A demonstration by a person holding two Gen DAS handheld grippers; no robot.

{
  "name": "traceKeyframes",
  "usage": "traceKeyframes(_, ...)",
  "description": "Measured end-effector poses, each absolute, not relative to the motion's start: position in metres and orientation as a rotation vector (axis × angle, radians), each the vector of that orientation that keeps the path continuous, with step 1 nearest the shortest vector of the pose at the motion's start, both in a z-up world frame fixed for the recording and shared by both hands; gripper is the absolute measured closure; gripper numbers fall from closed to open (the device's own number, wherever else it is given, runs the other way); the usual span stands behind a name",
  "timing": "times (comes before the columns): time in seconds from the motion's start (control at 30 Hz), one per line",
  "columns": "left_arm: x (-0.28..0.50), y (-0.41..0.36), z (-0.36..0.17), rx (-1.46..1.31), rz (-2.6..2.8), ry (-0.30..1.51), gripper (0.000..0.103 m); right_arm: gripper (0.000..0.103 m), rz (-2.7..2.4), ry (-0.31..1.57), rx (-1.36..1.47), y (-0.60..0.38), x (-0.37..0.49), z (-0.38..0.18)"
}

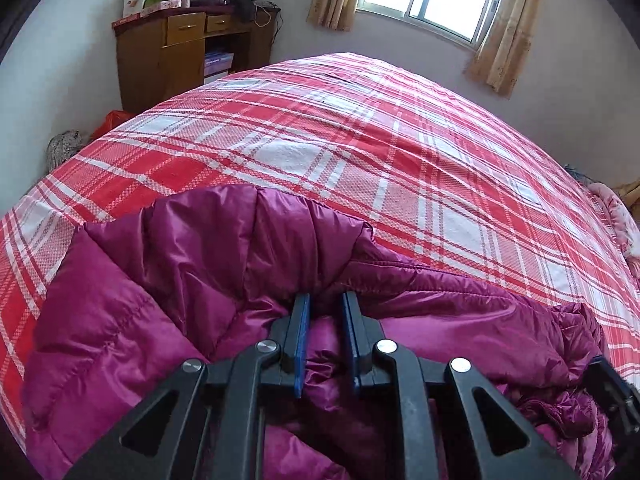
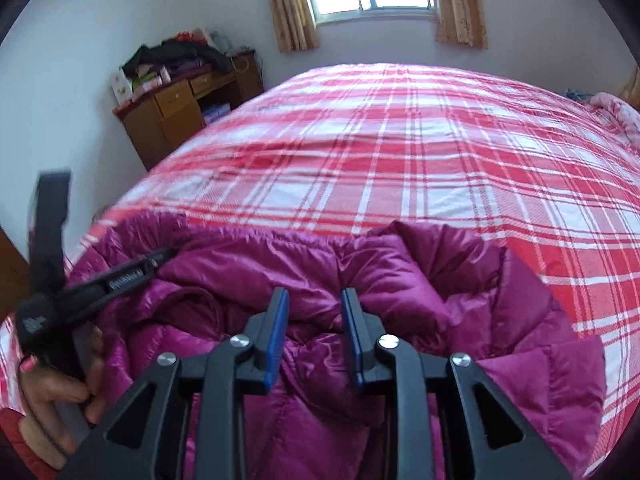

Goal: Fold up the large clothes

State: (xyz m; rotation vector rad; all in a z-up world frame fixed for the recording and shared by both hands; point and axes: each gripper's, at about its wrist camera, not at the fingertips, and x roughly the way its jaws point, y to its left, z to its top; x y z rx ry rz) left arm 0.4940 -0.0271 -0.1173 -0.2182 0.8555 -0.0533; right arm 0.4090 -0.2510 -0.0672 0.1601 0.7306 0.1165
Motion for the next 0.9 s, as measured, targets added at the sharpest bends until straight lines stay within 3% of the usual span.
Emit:
traceKeyframes(0.1, 0.493, -0.029, -0.117, -0.212, -0.050, 0.855, 0.086, 0.074, 0.007, 0.778, 0.043, -0.258, 0.412, -0.065)
traceKeyframes(0.2, 0.496, -0.030, -0.118, -0.210, -0.049, 0.854, 0.086, 0.074, -0.001, 0.921, 0.054, -0.272, 0.426, -0.104)
traceKeyframes(0.53, 0.497, -0.027, -0.116, -0.228, -0.054, 0.856, 0.086, 0.071, 0.001, 0.872, 0.081, -0.278, 0.425, -0.110)
traceKeyframes(0.63, 0.481, -0.015, -0.096, -0.259, -0.050, 0.849, 0.086, 0.067, 0.017, 0.872, 0.117, -0.283, 0.413, -0.097)
traceKeyframes(0.7, 0.455, -0.002, -0.067, -0.251, -0.092, 0.797, 0.086, 0.067, 0.043, 0.757, 0.162, -0.292, 0.379, -0.065)
traceKeyframes(0.8, 0.410, 0.021, -0.025, -0.208, -0.155, 0.696, 0.086, 0.054, 0.066, 0.623, 0.129, -0.302, 0.317, -0.016)
traceKeyframes(0.9, 0.351, 0.053, 0.017, -0.196, -0.233, 0.632, 0.086, 0.035, 0.089, 0.523, 0.090, -0.310, 0.248, 0.023)
